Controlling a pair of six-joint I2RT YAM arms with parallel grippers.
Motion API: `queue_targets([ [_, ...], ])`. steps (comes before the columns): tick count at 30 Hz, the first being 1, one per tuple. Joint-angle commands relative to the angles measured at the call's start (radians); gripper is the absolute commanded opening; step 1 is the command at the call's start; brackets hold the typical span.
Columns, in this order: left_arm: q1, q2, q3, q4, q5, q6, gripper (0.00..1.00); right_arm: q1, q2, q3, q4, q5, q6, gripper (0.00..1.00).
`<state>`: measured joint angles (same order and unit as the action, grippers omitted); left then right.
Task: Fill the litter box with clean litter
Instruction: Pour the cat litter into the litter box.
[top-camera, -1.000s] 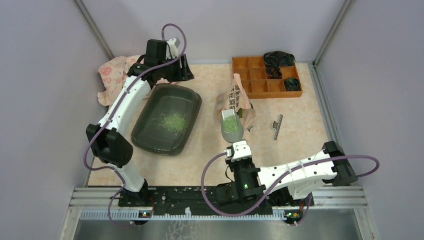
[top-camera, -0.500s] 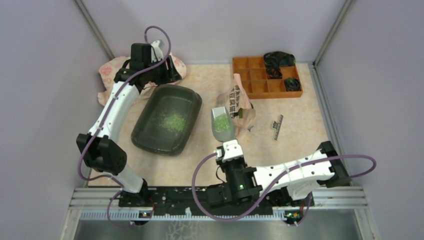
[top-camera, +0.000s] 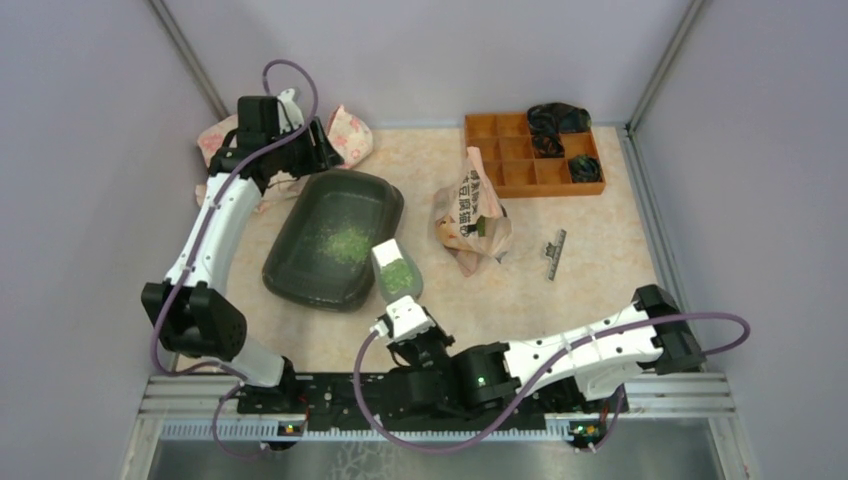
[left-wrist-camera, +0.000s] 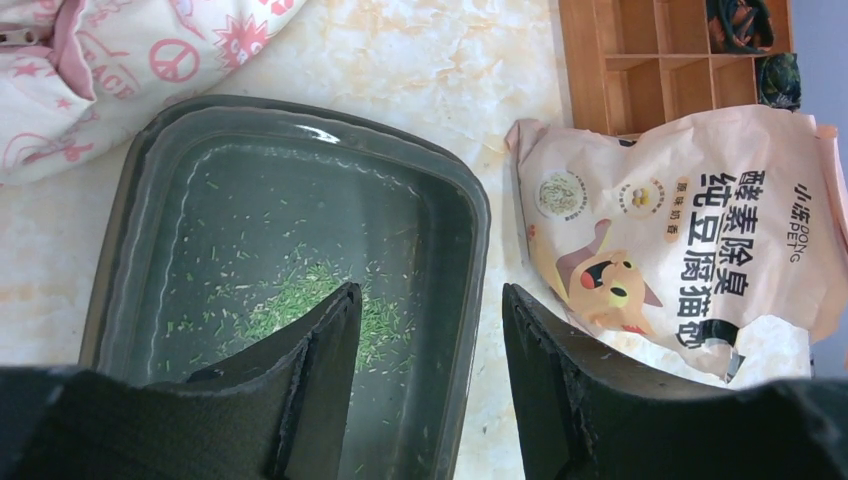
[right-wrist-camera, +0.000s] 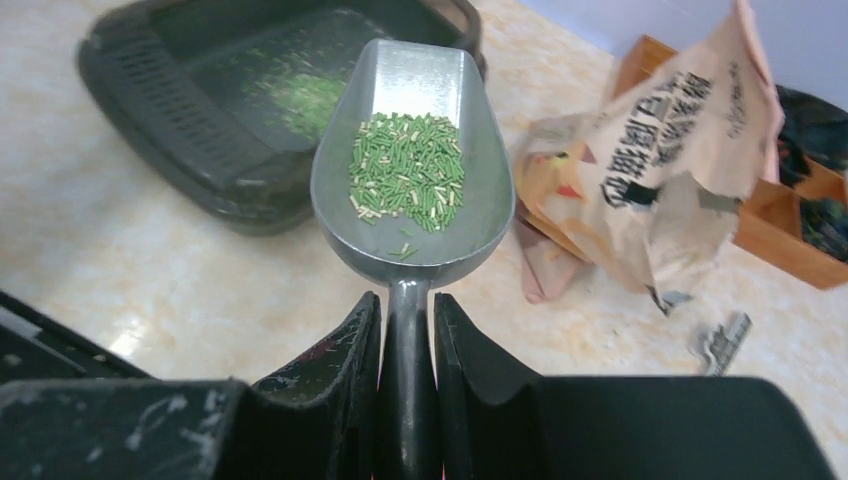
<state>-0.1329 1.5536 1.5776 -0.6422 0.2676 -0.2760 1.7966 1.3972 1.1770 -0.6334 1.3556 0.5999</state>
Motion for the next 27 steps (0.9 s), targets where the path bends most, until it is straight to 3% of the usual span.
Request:
queue_targets([
  [1, 0.042, -0.057, -0.036, 0.037, 0.049, 0.007, 0.6, -0.037, 0.005, 0.087, 0.421, -0.09, -0.364, 0.0],
  [4, 0.066, -0.07, -0.063, 0.048, 0.071, 0.008, 0.6, -0.082, 0.046, 0.135, 0.481, -0.19, -0.456, 0.0],
  [9, 0.102, -0.093, -0.109, 0.072, 0.095, 0.008, 0.6, -0.179, 0.105, 0.228, 0.458, -0.366, -0.466, 0.0],
  [27, 0.209, -0.089, -0.092, 0.073, 0.121, 0.012, 0.6, -0.619, 0.237, 0.367, 0.341, -1.017, -0.32, 0.0],
])
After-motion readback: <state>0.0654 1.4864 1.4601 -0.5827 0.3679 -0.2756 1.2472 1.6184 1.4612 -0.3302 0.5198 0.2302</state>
